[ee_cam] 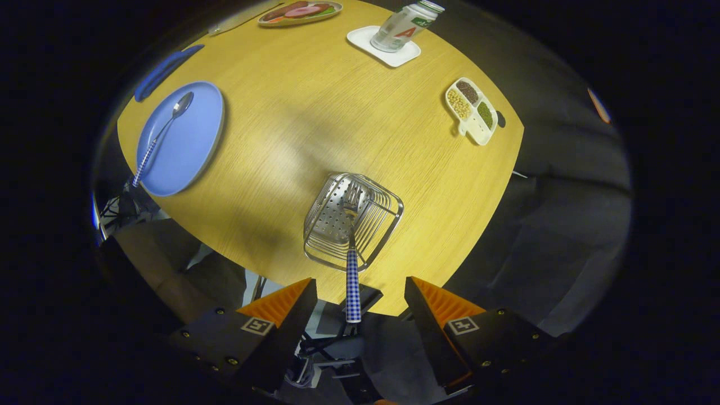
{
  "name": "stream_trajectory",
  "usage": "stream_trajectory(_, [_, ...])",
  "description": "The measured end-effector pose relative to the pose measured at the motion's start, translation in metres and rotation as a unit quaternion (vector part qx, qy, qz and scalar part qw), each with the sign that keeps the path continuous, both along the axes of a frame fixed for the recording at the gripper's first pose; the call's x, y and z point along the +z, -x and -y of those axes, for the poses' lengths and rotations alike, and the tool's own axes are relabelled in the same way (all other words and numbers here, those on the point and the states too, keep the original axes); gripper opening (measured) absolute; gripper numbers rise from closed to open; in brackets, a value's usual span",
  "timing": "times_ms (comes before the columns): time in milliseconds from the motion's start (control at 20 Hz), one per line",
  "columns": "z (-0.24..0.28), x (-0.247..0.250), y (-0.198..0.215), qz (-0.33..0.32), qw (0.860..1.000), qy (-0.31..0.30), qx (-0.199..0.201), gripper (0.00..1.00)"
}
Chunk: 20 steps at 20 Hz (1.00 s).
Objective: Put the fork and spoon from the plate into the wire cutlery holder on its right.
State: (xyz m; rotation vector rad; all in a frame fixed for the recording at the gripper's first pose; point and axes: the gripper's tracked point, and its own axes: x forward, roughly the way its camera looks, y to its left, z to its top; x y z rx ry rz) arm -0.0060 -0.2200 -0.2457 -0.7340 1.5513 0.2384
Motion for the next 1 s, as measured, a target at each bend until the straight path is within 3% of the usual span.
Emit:
stream_trajectory(450, [-0.031, 0.016, 0.021, 0.068, 0.996, -0.047, -0.033, 0.96])
stream_trajectory(1000, [-0.115, 0.011, 0.052, 0.129, 0.979, -0.130, -0.084, 0.96])
